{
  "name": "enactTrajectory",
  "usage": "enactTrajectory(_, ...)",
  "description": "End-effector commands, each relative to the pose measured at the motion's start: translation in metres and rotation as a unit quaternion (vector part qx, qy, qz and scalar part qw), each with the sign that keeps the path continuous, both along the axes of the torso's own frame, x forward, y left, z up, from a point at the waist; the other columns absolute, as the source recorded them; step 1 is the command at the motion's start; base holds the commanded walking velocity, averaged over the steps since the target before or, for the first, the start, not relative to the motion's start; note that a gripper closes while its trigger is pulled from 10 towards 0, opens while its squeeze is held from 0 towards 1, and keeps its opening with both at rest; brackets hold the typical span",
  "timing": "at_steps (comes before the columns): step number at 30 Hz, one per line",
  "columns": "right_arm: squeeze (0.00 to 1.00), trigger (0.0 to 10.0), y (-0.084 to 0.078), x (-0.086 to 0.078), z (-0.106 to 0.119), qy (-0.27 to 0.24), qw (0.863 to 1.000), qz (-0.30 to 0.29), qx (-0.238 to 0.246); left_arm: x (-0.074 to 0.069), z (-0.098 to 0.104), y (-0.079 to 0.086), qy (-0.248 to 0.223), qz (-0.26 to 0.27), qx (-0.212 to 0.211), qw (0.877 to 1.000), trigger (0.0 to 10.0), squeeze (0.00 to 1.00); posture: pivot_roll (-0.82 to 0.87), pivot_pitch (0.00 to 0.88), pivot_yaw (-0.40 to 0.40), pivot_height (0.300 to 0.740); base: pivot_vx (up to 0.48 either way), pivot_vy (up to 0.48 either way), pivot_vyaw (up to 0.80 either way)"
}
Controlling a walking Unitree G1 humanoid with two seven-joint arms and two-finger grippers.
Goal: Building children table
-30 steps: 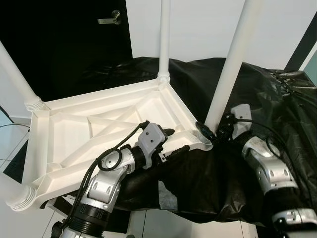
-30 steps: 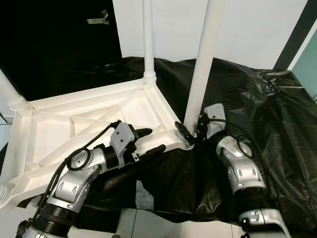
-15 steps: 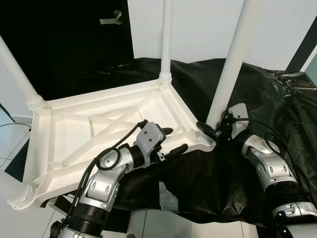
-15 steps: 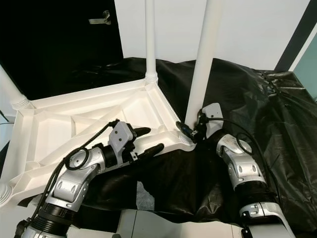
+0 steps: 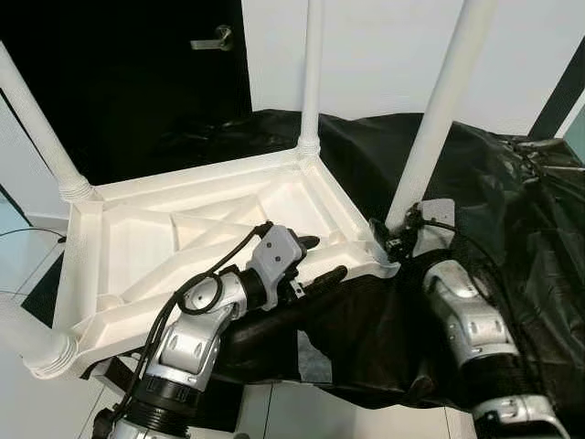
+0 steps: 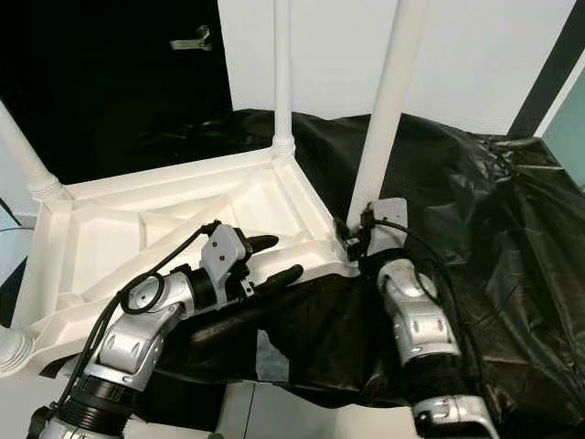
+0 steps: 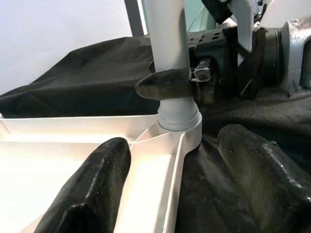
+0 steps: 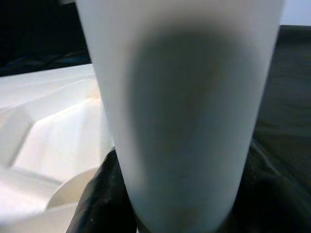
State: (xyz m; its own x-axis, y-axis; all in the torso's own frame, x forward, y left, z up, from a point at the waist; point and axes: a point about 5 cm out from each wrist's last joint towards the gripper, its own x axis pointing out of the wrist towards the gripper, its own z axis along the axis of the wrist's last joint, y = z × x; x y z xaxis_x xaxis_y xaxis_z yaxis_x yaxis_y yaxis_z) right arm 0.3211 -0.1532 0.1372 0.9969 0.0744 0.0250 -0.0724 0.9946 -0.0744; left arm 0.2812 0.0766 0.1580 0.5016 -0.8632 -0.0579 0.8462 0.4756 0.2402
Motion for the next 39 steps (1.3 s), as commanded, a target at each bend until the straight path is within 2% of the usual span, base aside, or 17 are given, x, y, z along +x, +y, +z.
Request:
enactTrajectory(1,0.0,10.0,-0.01,-0.007,-0.019,0.042,0.996,-0.075,-0.016,0.002,0.0,0.0,-0.002,0.02,-0.002,1.0,10.0,0.0,0.05,0.0,-0.008,0.74,0.0,0.0,0.0)
enactTrajectory(3,0.0,10.0,-0.006,-0.012,-0.023,0.048,0.991,-0.122,-0.002,0.002,0.0,0.0,-0.003,0.019,-0.002,1.0,10.0,0.0,0.05,0.0,-0.008,0.74,0.0,0.0,0.0)
enactTrajectory(6,0.0,10.0,-0.001,-0.014,-0.023,0.047,0.992,-0.121,0.004,0.003,0.001,0.0,-0.003,0.018,-0.002,1.0,10.0,0.0,0.05,0.0,-0.005,0.74,0.0,0.0,0.0)
enactTrajectory(13,0.0,10.0,-0.006,-0.015,-0.018,0.036,0.992,-0.123,0.001,0.002,0.001,-0.001,-0.003,0.016,-0.001,1.0,10.0,0.0,0.05,0.0,-0.004,0.74,0.0,0.0,0.0)
enactTrajectory(14,0.82,10.0,-0.009,-0.015,-0.017,0.036,0.992,-0.124,-0.001,0.002,0.001,-0.002,-0.004,0.016,-0.001,1.0,10.0,0.0,0.05,0.0,-0.004,0.74,0.0,0.0,0.0)
enactTrajectory(16,0.82,10.0,-0.011,-0.015,-0.016,0.034,0.992,-0.123,-0.004,0.002,0.001,-0.003,-0.004,0.016,-0.001,1.0,10.0,0.0,0.05,0.0,-0.005,0.74,0.0,0.0,0.0)
enactTrajectory(17,1.0,10.0,-0.012,-0.016,-0.015,0.029,0.994,-0.108,-0.005,0.002,0.001,-0.003,-0.003,0.016,-0.001,1.0,10.0,0.0,0.05,0.0,-0.003,0.74,0.0,0.0,0.0)
enactTrajectory(23,1.0,10.0,-0.012,-0.022,-0.011,0.002,0.999,-0.048,-0.007,0.002,0.001,-0.002,-0.002,0.017,-0.001,1.0,10.0,0.0,0.05,0.0,-0.004,0.74,0.0,0.0,0.0)
enactTrajectory(25,1.0,10.0,-0.016,-0.026,-0.009,-0.006,1.0,0.004,-0.007,0.002,0.001,-0.001,-0.002,0.018,-0.001,1.0,10.0,0.0,0.04,0.0,-0.001,0.74,0.0,0.0,0.0)
enactTrajectory(26,1.0,10.0,-0.016,-0.026,-0.009,-0.006,1.0,0.004,-0.007,0.002,0.001,-0.001,-0.002,0.018,-0.001,1.0,10.0,0.0,0.04,0.0,-0.001,0.74,0.0,0.0,0.0)
enactTrajectory(27,0.0,10.0,-0.018,-0.027,-0.008,-0.004,0.999,0.041,0.0,0.002,0.001,0.0,-0.002,0.017,0.0,1.0,10.0,0.0,0.04,0.0,0.004,0.74,0.0,0.0,0.0)
enactTrajectory(28,0.0,10.0,-0.019,-0.027,-0.006,-0.007,0.998,0.07,-0.004,0.002,0.001,0.0,-0.002,0.016,0.0,1.0,10.0,0.0,0.04,0.0,0.008,0.74,0.0,0.0,0.0)
enactTrajectory(29,0.0,10.0,-0.019,-0.027,-0.006,-0.007,0.998,0.07,-0.004,0.002,0.001,0.0,-0.002,0.016,0.0,1.0,10.0,0.0,0.04,0.0,0.008,0.74,0.0,0.0,0.0)
enactTrajectory(31,0.0,10.0,-0.026,-0.019,0.0,-0.007,0.992,0.121,-0.02,0.002,0.001,-0.001,-0.001,0.011,0.001,1.0,10.0,0.0,0.04,0.0,0.013,0.74,0.0,0.0,0.0)
enactTrajectory(32,0.0,10.0,-0.026,-0.019,0.0,-0.007,0.992,0.121,-0.02,0.002,0.001,-0.001,-0.001,0.011,0.001,1.0,10.0,0.0,0.04,0.0,0.013,0.74,0.0,0.0,0.0)
enactTrajectory(36,0.0,10.0,-0.029,-0.008,0.005,-0.003,0.982,0.181,-0.05,0.003,0.001,-0.002,-0.001,0.008,0.002,1.0,10.0,0.0,0.04,0.0,0.016,0.74,0.0,0.0,0.0)
enactTrajectory(39,0.0,10.0,-0.029,-0.004,0.006,-0.002,0.979,0.196,-0.061,0.003,0.001,-0.002,-0.001,0.005,0.003,1.0,10.0,0.0,0.04,0.0,0.019,0.74,0.0,0.0,0.0)
